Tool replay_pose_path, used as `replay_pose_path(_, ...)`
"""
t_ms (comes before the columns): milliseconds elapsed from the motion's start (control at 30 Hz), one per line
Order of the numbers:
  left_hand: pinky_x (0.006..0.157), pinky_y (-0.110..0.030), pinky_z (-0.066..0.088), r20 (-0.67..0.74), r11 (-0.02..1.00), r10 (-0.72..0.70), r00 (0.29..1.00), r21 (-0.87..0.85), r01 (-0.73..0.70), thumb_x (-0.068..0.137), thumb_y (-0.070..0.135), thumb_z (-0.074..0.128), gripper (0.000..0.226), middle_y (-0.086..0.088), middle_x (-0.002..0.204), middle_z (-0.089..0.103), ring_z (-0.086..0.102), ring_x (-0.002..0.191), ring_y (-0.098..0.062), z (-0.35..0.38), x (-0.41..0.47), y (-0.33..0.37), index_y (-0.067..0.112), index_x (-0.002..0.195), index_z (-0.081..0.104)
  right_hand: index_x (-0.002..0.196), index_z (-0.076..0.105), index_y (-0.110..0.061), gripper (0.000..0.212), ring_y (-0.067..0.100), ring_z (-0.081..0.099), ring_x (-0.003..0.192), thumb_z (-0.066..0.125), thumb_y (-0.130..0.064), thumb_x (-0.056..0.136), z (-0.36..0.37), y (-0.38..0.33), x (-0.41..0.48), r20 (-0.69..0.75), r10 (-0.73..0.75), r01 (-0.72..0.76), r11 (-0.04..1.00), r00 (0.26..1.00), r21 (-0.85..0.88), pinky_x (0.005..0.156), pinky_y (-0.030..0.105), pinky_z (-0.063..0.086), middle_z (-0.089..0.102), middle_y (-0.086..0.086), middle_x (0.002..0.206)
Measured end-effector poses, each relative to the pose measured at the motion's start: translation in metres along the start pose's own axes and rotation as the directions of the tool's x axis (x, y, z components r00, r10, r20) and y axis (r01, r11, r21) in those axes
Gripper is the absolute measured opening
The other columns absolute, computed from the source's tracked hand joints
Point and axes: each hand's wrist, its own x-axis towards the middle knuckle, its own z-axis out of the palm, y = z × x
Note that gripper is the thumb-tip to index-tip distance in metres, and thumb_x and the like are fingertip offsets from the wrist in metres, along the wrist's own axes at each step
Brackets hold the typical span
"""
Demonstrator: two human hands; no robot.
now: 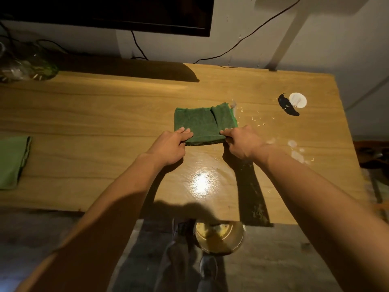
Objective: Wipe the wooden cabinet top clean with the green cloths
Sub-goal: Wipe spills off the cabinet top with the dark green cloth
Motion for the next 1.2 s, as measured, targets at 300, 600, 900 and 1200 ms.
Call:
replay_pose_path(300,0.118,-0.023,0.011,-0.011,0.999,-0.024,1.0,-0.034,0.024,0.097,0.002,0.044,0.053,0.004,0.156,0.035,0.021,0.148,-0.01,0.034,-0.041,0.025,0.018,0.147,0.043,0.145,0.048,-0.031,0.047,0.036,0.06,0.104,0.045,-0.021,0.099,0.016,0.016,-0.048,0.039,-0.03,0.031,0.999,0.999,-0.023,0.094,0.037,0.053,0.056,0.021,0.131)
replay_pose_path(600,0.12,-0.025,0.01,-0.02,0.997,-0.047,0.999,-0.069,0.046,0.095,0.002,0.045,0.054,0.005,0.156,0.035,0.021,0.148,-0.009,0.059,-0.069,0.046,0.021,0.146,0.045,0.142,0.051,-0.034,0.045,0.021,0.054,0.07,0.048,-0.026,0.098,0.037,0.037,-0.085,0.014,-0.044,0.044,0.999,0.999,-0.003,0.071,0.03,0.053,0.062,0.019,0.117)
replay_pose_path(900,0.119,-0.023,0.007,0.016,0.997,-0.008,1.0,-0.077,0.01,0.093,0.0,0.048,0.056,0.003,0.155,0.037,0.022,0.147,-0.009,0.079,-0.095,0.067,0.02,0.145,0.046,0.143,0.047,-0.034,0.043,0.013,0.057,0.074,0.047,-0.025,0.101,0.059,0.055,-0.133,0.045,-0.037,0.032,0.993,0.998,0.111,0.06,0.017,0.046,0.058,0.018,0.132)
replay_pose_path(1200,0.121,-0.03,0.014,0.08,0.998,0.046,0.996,-0.037,-0.043,0.094,0.004,0.047,0.058,0.004,0.158,0.032,0.018,0.149,-0.01,0.102,-0.127,0.086,0.022,0.148,0.041,0.148,0.043,-0.028,0.05,0.032,0.057,0.12,0.049,-0.018,0.099,0.075,0.06,-0.19,0.037,-0.046,0.043,0.996,0.998,0.078,0.107,0.041,0.045,0.05,0.012,0.148)
